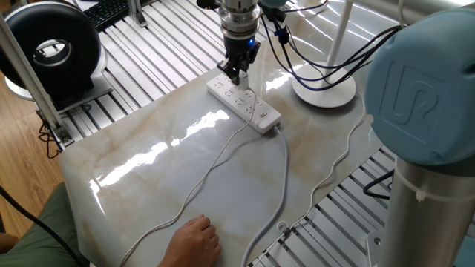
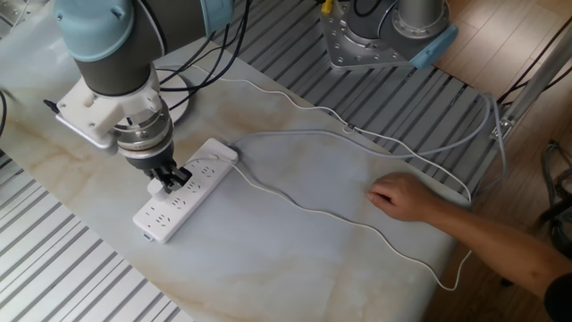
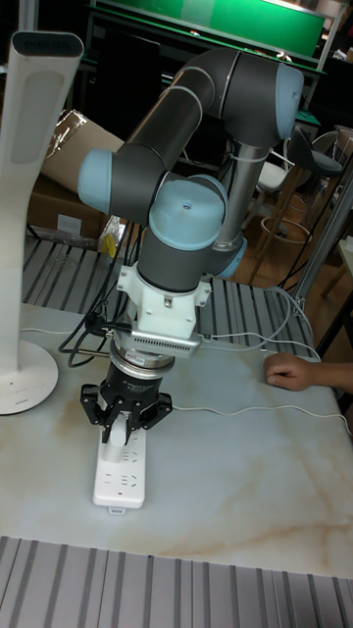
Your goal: Plug in the power cord of the desk lamp, turn on the socket, and light up the desk lamp
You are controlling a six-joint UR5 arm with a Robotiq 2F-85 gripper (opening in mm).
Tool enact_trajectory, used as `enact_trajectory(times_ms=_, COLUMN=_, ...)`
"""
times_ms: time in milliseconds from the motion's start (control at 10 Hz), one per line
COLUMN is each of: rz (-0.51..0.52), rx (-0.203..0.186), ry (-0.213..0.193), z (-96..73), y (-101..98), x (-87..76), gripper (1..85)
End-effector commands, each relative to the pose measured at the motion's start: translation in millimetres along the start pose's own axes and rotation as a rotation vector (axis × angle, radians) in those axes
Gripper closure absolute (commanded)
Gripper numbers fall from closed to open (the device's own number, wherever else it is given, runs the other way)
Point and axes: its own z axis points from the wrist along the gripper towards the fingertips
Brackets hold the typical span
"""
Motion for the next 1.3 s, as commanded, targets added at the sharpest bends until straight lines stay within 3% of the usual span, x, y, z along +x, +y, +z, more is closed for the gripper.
enact_trajectory(times_ms=0, rz=0.002, rx=-0.014, ry=-0.008, z=0.8, y=1.6, x=-2.1, gripper=84.7)
enact_trajectory(times_ms=1200, rz=-0.039, rx=-0.029, ry=-0.064, z=13.9, y=-4.2, x=-11.3, gripper=84.7)
